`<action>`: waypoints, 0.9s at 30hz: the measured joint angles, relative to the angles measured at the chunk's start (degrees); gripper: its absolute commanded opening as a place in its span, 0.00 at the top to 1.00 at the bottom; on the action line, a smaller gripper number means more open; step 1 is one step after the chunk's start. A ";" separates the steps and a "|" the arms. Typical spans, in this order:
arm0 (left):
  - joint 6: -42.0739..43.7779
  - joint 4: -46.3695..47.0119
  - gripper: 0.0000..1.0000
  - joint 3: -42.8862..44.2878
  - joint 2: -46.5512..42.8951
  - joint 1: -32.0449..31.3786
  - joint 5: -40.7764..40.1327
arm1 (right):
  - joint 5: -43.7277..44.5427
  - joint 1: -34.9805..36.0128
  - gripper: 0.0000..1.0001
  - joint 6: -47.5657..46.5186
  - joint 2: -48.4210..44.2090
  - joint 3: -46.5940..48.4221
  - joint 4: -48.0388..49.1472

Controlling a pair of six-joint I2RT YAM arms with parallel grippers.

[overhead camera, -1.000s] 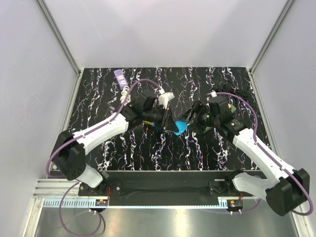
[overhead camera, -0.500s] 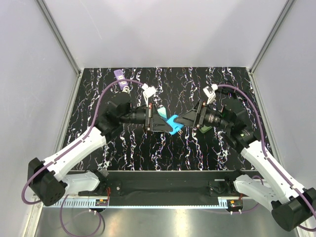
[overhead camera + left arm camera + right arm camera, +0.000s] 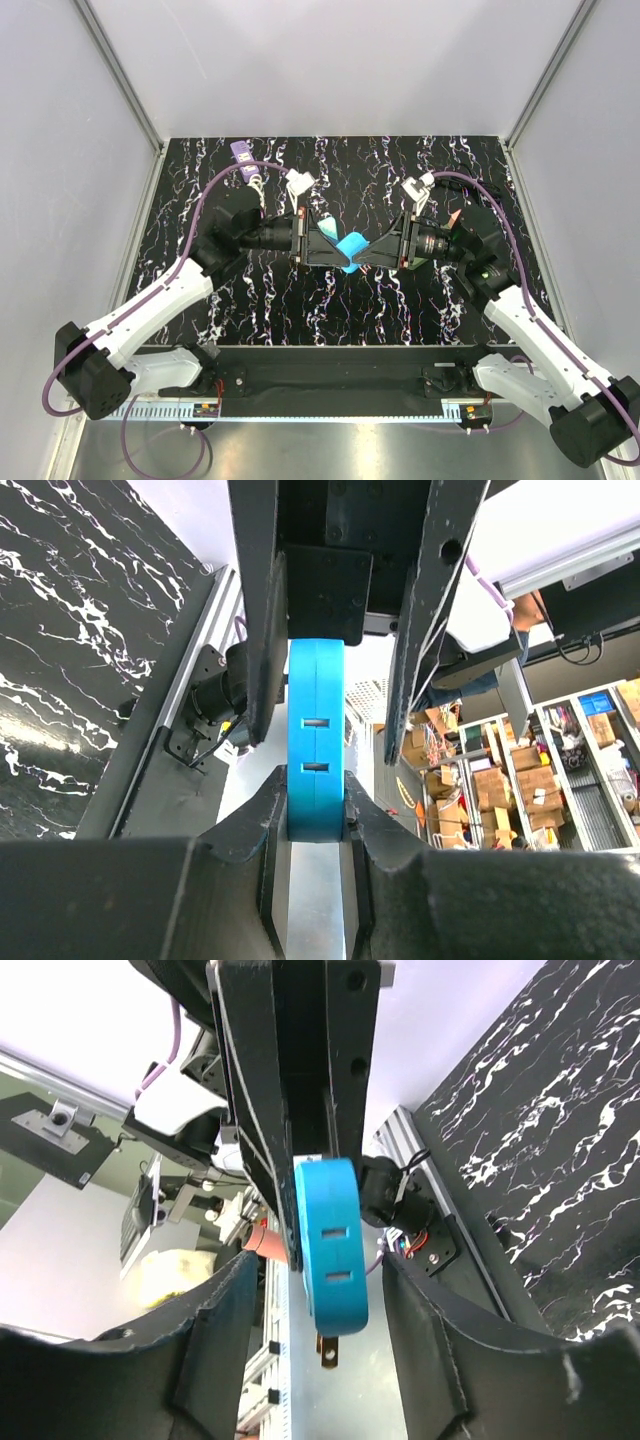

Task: Insert the plug

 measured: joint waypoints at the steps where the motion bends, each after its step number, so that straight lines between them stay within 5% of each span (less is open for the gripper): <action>1: -0.24 0.04 1.00 0.00 0.00 0.20 0.00 | -0.20 0.00 0.47 -0.04 -0.02 -0.09 0.00; 3: -0.63 0.04 1.00 0.00 0.00 0.57 0.00 | -0.35 0.00 0.56 -0.09 -0.09 -0.28 0.04; 8: -1.42 0.61 1.00 -0.02 -0.09 1.16 1.16 | -1.16 -0.04 1.00 0.00 -0.02 -0.79 0.13; 10: -2.21 0.79 0.98 -0.04 -0.09 1.53 1.75 | -1.40 -0.04 1.00 -0.20 0.02 -0.81 0.46; 14: -2.21 0.98 0.62 -0.07 -0.09 1.57 2.03 | -1.53 -0.04 1.00 0.07 0.17 -0.81 0.68; 19: 1.20 -4.50 0.49 1.29 0.44 2.23 2.10 | -2.91 -0.02 1.00 -0.66 0.57 -0.81 0.50; 23: 4.68 -8.68 0.52 3.78 1.86 2.73 2.97 | -4.63 0.00 1.00 -2.05 1.11 -0.81 -1.03; 26: 6.16 -10.36 0.83 4.48 2.54 2.73 4.04 | -6.01 0.00 0.98 -2.80 1.60 -0.81 -1.53; 27: 6.62 -10.32 0.93 4.63 2.56 2.73 4.66 | -6.05 -0.02 0.74 -3.10 1.77 -0.85 -2.40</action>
